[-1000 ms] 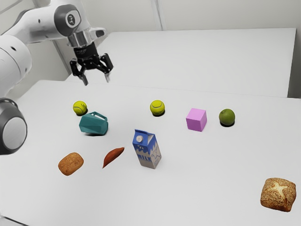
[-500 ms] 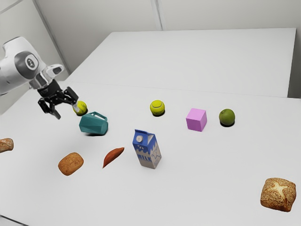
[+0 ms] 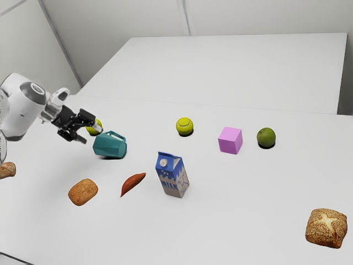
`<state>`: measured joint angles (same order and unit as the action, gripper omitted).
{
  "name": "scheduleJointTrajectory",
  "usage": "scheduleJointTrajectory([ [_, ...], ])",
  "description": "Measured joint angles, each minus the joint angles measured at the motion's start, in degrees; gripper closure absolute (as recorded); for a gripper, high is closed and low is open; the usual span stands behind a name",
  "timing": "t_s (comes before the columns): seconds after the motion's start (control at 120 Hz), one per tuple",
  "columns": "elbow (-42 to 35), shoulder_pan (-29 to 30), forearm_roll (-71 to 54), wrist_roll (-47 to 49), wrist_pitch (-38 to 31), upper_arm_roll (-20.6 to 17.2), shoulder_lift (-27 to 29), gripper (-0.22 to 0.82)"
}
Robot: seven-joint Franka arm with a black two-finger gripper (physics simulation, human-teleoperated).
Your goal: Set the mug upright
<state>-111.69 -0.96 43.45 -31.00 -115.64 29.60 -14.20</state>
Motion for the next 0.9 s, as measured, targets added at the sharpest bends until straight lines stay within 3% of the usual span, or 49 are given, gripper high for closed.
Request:
scheduleJointTrajectory([
  [0.192, 2.1, 1.9, 6.7, -7.9, 0.5, -0.7, -4.3, 0.00],
  [0.425, 6.4, 5.2, 12.9, -15.3, 2.0, -4.7, -9.8, 0.00],
  [0.7, 5.0, 6.2, 17.9, -21.0, 4.5, -4.9, -11.1, 0.00],
  [0.9, 4.5, 6.4, 19.7, -23.8, 6.0, -4.9, -11.1, 0.17],
])
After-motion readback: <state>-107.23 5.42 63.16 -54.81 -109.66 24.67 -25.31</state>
